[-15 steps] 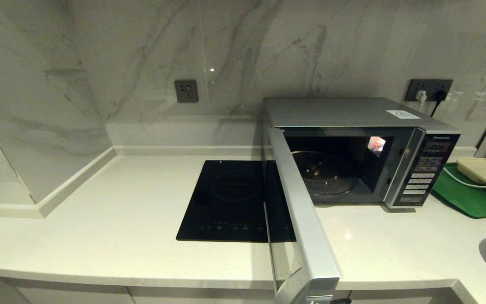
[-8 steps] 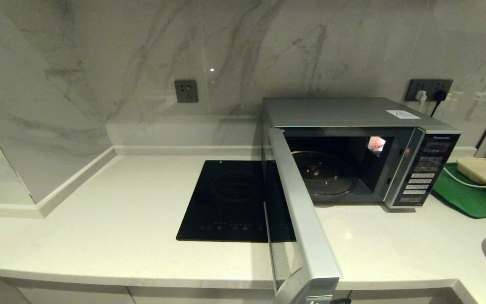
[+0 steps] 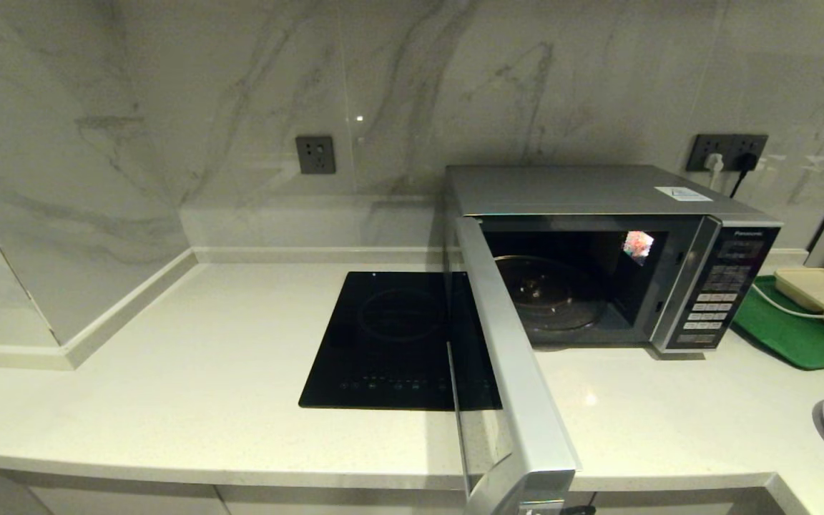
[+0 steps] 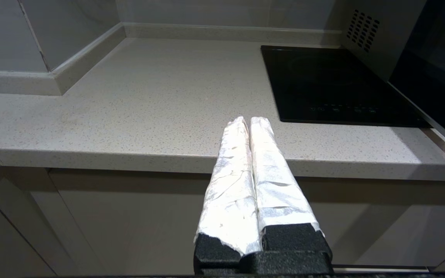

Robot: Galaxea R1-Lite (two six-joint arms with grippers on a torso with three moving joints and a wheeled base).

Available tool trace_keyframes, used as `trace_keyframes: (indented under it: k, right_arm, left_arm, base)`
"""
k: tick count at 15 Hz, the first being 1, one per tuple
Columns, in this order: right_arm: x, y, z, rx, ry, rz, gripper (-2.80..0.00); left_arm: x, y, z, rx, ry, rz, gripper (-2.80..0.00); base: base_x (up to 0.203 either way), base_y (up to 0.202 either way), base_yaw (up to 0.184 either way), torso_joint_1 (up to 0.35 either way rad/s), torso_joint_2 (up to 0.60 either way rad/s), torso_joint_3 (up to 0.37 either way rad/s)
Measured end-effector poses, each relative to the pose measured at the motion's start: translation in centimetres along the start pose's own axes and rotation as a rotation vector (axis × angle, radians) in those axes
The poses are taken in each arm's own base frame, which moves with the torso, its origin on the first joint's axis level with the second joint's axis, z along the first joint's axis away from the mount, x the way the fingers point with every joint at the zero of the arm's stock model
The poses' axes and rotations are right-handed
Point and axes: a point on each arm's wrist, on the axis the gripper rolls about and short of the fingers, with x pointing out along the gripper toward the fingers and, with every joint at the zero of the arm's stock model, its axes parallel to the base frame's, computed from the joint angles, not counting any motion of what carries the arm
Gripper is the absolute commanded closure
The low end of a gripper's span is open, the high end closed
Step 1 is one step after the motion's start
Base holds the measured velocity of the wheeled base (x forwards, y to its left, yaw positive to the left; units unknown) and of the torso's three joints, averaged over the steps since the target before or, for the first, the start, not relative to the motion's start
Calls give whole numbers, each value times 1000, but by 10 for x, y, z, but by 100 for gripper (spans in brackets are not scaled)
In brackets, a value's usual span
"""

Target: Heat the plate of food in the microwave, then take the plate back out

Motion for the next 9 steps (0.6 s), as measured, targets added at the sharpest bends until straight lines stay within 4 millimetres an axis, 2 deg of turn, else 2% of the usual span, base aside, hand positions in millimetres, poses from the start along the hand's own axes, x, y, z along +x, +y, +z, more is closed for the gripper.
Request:
trace_keyframes:
  k: [3, 5, 7, 8, 9]
  right_arm:
    - [-18, 5, 0, -6, -23, 10, -280]
    - [-39, 11, -4, -23, -22, 34, -280]
    - [-70, 20, -12, -67, 5, 70, -280]
    - [-87, 28, -18, -89, 22, 90, 0]
    - [-105, 38, -25, -112, 35, 110, 0]
  left_arm:
    - [0, 0, 0, 0, 0, 0, 0]
    - [0, 0, 0, 0, 0, 0, 0]
    - [0, 0, 0, 1, 0, 0, 0]
    - [0, 0, 0, 0, 0, 0, 0]
    - [0, 0, 0, 0, 0, 0, 0]
  base:
    - [0, 0, 0, 0, 0, 0]
    - [0, 0, 0, 0, 0, 0]
    - [0, 0, 0, 0, 0, 0]
    - [0, 0, 0, 0, 0, 0]
    - [0, 0, 0, 0, 0, 0]
